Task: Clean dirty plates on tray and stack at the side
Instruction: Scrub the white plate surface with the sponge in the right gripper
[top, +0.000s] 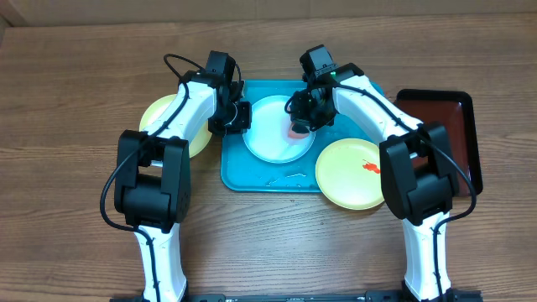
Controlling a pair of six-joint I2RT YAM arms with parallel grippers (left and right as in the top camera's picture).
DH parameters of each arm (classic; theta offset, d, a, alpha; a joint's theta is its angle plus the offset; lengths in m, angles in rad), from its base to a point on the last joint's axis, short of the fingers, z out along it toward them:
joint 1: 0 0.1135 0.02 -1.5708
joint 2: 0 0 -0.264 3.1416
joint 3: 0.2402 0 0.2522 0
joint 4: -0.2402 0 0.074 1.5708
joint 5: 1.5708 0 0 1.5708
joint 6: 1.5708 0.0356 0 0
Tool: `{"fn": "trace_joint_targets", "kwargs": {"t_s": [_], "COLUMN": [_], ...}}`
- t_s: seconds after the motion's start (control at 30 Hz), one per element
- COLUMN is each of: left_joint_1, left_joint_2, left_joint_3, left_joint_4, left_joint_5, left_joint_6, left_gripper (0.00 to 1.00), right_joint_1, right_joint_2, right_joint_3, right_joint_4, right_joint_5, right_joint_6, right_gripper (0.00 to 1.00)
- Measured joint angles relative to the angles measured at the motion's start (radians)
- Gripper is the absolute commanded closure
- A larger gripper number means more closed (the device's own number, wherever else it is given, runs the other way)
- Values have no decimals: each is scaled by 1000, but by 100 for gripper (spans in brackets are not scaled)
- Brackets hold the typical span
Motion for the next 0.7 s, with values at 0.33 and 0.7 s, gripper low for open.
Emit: {"fn": "trace_joint_targets", "kwargs": {"t_s": [0.33,0.7], "left_joint_1": [5,5], "left_joint_2": [0,0], "left_joint_3": [0,-1], "left_joint_4": [-4,-4], "left_joint_5": [-4,-4], "left_joint_6": [0,1], "left_gripper": [96,96], "right_joint_1": [60,93], "right_joint_2": [21,10], "right_joint_3": [24,30], "right_joint_4": [-56,-165], "right_joint_5": [-16,-63], "right_joint_6": [-10,-41], "right_gripper": [96,96]}}
